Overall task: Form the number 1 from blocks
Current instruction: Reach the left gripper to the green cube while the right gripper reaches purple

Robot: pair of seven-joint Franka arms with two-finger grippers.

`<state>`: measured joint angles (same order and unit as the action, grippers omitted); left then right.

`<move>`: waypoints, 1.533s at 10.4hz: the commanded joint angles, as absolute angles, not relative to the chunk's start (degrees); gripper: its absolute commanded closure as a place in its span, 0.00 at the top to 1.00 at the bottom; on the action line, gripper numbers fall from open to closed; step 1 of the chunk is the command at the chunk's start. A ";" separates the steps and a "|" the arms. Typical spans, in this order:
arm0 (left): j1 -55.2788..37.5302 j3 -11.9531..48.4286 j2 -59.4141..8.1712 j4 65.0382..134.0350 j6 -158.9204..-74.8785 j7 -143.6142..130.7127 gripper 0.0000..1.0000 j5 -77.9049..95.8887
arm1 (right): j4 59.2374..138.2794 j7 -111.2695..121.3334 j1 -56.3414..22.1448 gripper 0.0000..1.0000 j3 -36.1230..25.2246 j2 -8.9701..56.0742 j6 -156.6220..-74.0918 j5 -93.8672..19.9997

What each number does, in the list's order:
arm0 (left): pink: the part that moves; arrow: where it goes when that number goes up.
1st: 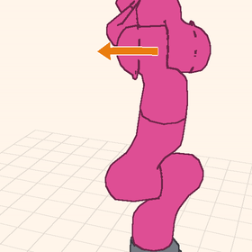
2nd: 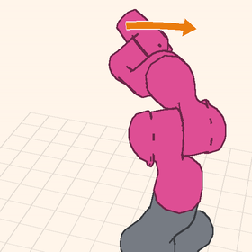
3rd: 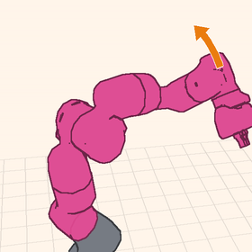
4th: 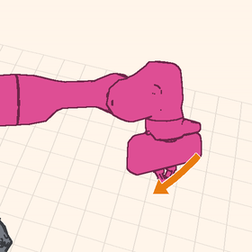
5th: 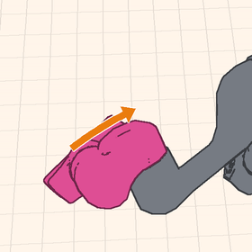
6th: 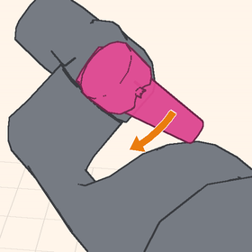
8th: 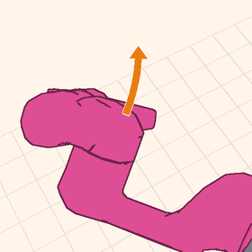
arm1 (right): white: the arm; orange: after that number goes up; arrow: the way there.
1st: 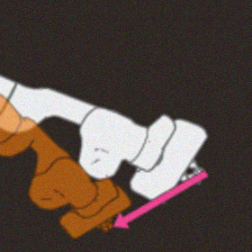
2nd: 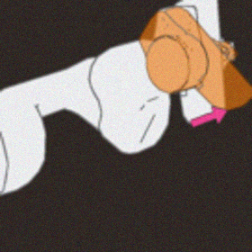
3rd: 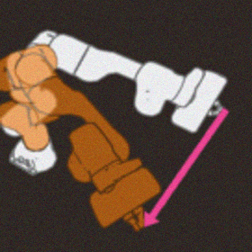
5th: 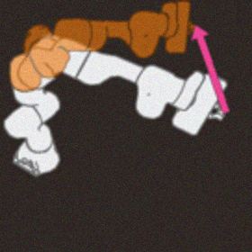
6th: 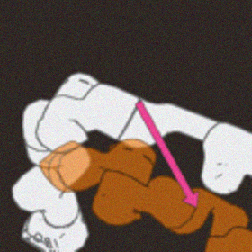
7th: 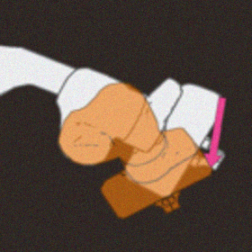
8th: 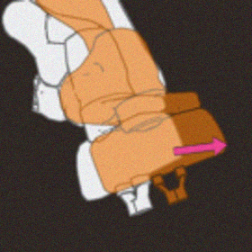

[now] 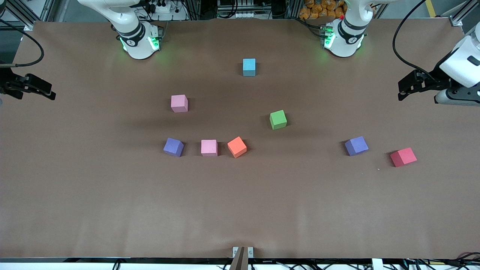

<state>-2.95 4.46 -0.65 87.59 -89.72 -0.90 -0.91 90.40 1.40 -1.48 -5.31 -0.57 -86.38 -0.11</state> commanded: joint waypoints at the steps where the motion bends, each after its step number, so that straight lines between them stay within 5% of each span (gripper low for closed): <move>1: -2.37 4.92 -0.79 87.36 -89.65 -0.09 1.00 -0.17 | 90.70 1.06 -1.67 1.00 -5.27 -1.05 -86.48 0.00; 5: -5.53 7.54 -2.90 90.95 -95.34 -1.83 1.00 0.53 | 91.92 -6.64 -7.54 1.00 -5.10 2.19 -92.26 -0.26; 7: -9.12 8.17 -2.90 99.44 -104.10 -8.75 1.00 4.03 | 94.21 -10.53 -9.40 1.00 -5.10 5.35 -97.36 -5.67; 11: -11.25 18.35 -5.61 114.76 -122.32 -25.63 1.00 3.96 | 107.99 -18.15 -12.47 1.00 -4.31 12.54 -120.96 -11.59; 16: -16.95 20.57 -15.01 117.60 -128.74 -42.50 1.00 3.87 | 108.02 -35.05 -20.37 1.00 -4.66 22.48 -127.70 -11.95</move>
